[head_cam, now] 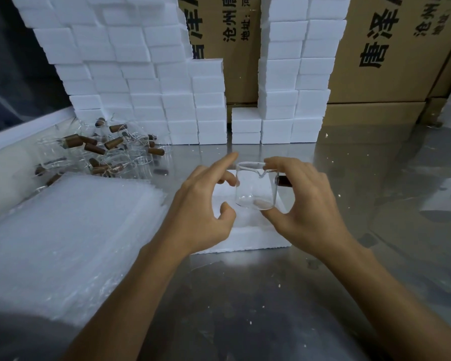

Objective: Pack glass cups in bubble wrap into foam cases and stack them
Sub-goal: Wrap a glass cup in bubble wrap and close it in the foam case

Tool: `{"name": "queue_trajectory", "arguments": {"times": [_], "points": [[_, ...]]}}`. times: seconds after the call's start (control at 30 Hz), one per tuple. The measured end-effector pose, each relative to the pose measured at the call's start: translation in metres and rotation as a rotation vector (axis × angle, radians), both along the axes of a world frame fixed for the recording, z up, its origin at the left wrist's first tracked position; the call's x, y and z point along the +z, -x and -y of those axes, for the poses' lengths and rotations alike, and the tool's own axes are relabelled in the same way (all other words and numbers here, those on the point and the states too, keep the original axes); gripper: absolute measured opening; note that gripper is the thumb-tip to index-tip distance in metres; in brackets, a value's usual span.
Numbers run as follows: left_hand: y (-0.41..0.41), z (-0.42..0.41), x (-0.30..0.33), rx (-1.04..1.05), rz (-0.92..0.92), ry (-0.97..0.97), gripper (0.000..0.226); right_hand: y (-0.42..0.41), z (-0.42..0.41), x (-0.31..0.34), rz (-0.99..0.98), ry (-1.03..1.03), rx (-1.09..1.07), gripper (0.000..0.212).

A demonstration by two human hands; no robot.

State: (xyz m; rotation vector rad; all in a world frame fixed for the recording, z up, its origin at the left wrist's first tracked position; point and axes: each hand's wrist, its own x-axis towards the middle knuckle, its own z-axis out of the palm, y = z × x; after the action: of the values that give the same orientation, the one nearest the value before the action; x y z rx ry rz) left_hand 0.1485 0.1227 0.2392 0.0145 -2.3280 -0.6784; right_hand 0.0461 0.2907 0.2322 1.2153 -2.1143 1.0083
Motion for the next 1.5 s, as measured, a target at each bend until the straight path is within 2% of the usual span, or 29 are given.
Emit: {"name": "queue_trajectory", "arguments": {"times": [0.1, 0.2, 0.27, 0.33, 0.43, 0.57, 0.8, 1.0, 1.07, 1.17, 1.23, 1.37, 1.5], "points": [[-0.003, 0.005, 0.004, 0.137, -0.050, 0.020, 0.065, -0.001, -0.001, -0.001, 0.013, 0.026, 0.005, 0.056], [-0.004, 0.017, 0.010, 0.479, -0.127, 0.072, 0.035, -0.002, -0.001, -0.002, 0.026, 0.030, 0.024, 0.055], [-0.007, 0.027, 0.013, 0.713, -0.032, 0.077, 0.028, -0.002, -0.001, -0.003, 0.030, 0.037, 0.036, 0.055], [-0.011, 0.036, 0.015, 0.864, 0.104, 0.064, 0.025, -0.001, -0.001, -0.003, 0.036, 0.048, 0.042, 0.056], [-0.016, 0.045, 0.016, 0.965, 0.272, 0.036, 0.033, -0.002, 0.000, -0.003, 0.045, 0.062, 0.044, 0.057], [-0.017, 0.052, 0.015, 1.018, 0.352, -0.087, 0.038, -0.004, 0.000, -0.002, 0.076, 0.090, 0.064, 0.057], [-0.020, 0.056, 0.016, 1.043, 0.297, -0.157, 0.017, -0.005, -0.001, 0.000, 0.108, 0.126, 0.087, 0.054], [-0.021, 0.056, 0.020, 1.050, 0.086, -0.063, 0.034, -0.002, -0.001, 0.001, 0.116, 0.146, 0.090, 0.054], [-0.020, 0.053, 0.021, 0.976, -0.019, -0.022, 0.032, -0.001, -0.001, 0.002, 0.114, 0.154, 0.090, 0.055], [-0.015, 0.038, 0.022, 0.760, -0.200, 0.099, 0.024, -0.001, -0.001, 0.003, 0.110, 0.155, 0.085, 0.057], [-0.010, 0.022, 0.021, 0.613, -0.294, 0.169, 0.027, 0.000, -0.001, 0.003, 0.110, 0.160, 0.081, 0.056], [-0.001, -0.006, 0.014, 0.366, -0.285, 0.230, 0.046, 0.001, -0.002, 0.005, 0.095, 0.184, 0.078, 0.054], [0.002, -0.014, 0.006, 0.271, -0.220, 0.158, 0.023, 0.002, -0.002, 0.006, 0.098, 0.189, 0.064, 0.055]]}}
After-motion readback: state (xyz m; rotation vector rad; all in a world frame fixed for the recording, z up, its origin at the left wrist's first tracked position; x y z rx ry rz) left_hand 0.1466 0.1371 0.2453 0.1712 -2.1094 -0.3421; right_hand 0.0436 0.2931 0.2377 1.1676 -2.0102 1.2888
